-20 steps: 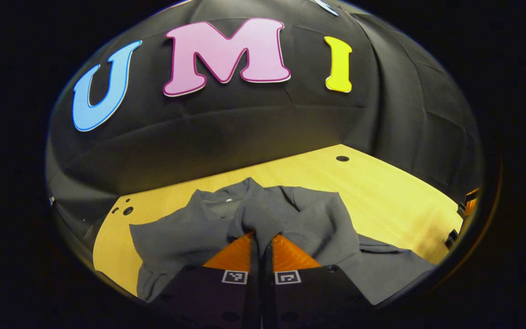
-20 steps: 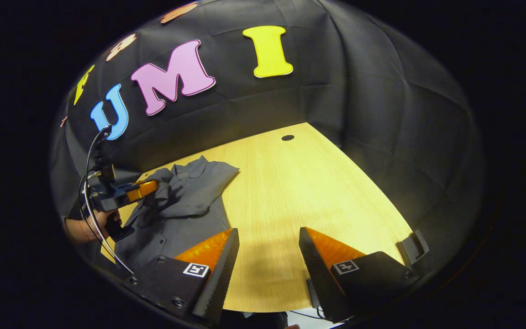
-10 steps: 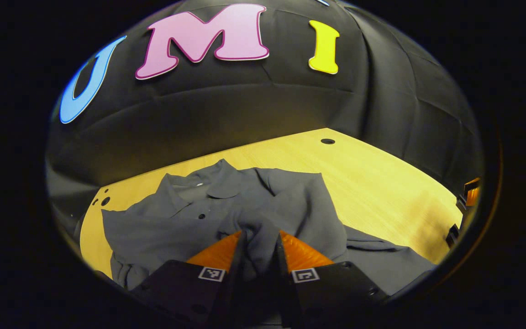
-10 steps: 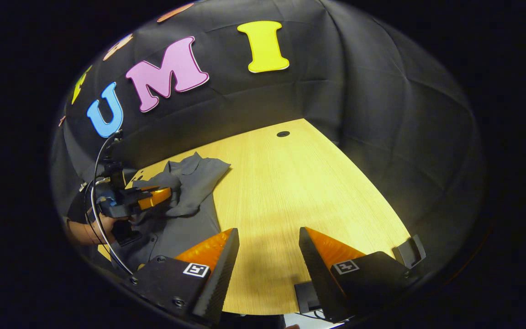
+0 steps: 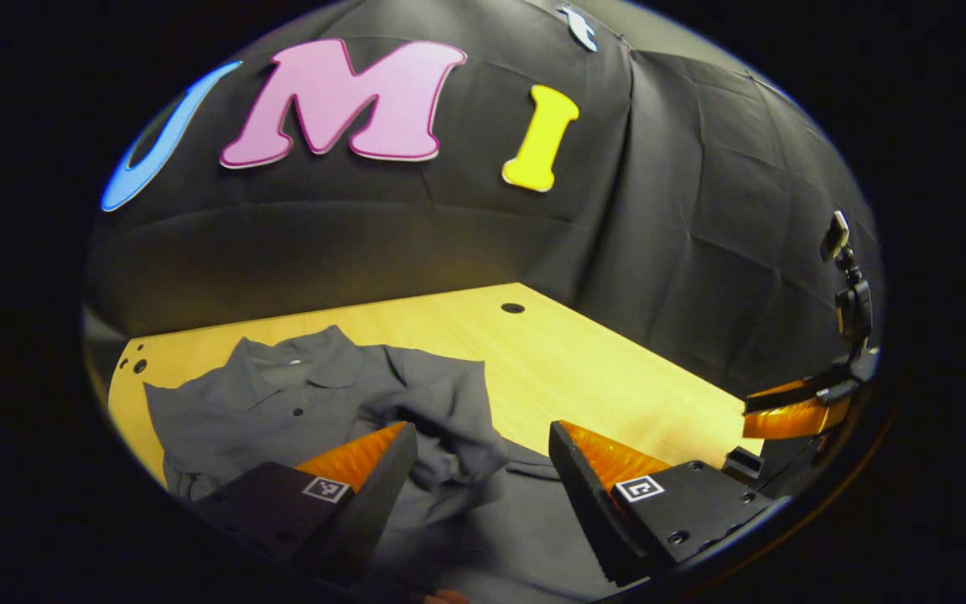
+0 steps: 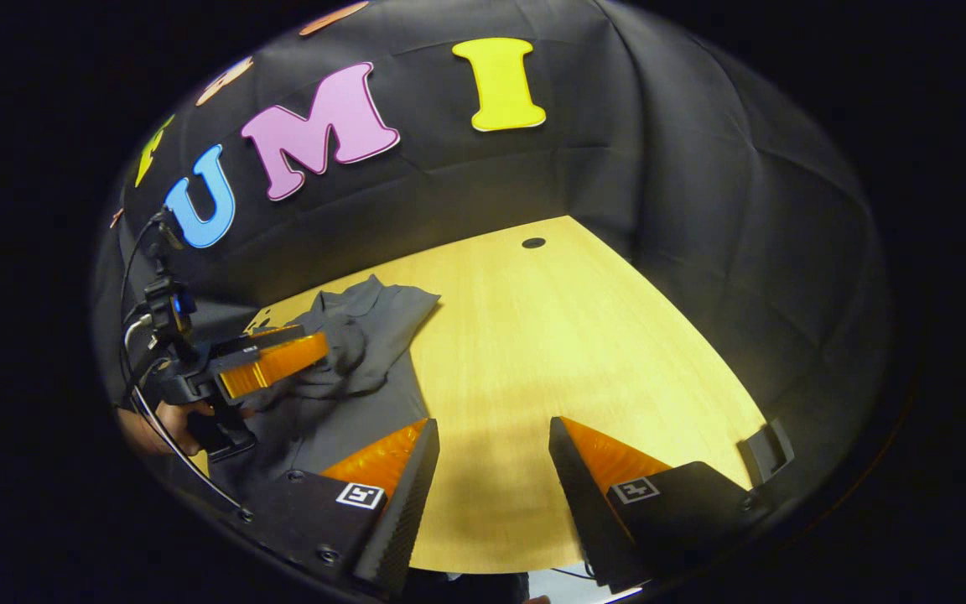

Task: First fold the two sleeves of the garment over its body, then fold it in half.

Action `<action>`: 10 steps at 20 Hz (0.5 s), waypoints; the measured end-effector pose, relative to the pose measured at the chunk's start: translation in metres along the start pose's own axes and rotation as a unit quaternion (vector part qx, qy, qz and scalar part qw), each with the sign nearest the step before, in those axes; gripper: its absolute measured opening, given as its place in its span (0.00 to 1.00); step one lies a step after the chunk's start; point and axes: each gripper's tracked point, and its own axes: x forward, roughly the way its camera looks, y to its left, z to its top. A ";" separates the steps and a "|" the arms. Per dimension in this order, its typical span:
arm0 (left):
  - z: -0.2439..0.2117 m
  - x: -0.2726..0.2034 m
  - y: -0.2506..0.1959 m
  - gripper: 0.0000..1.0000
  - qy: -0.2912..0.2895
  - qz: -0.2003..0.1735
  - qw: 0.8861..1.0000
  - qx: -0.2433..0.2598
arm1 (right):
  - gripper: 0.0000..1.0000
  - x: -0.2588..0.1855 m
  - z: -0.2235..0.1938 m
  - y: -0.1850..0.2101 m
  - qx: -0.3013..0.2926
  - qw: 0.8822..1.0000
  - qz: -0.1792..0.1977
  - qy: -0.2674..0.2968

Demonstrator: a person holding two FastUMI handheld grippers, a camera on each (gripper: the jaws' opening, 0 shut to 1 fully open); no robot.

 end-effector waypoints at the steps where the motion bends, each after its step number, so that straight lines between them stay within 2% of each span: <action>1: -0.001 -0.015 0.004 0.99 0.001 0.005 1.000 -0.008 | 0.83 -0.002 -0.003 0.007 -0.001 1.000 0.002 0.001; 5: -0.007 -0.079 0.040 0.98 0.002 0.039 0.999 -0.023 | 0.84 -0.009 -0.021 0.043 -0.009 1.000 0.014 0.014; 10: -0.045 -0.160 0.105 0.99 0.020 0.099 0.994 -0.038 | 0.86 -0.017 -0.048 0.075 -0.022 0.999 0.015 0.031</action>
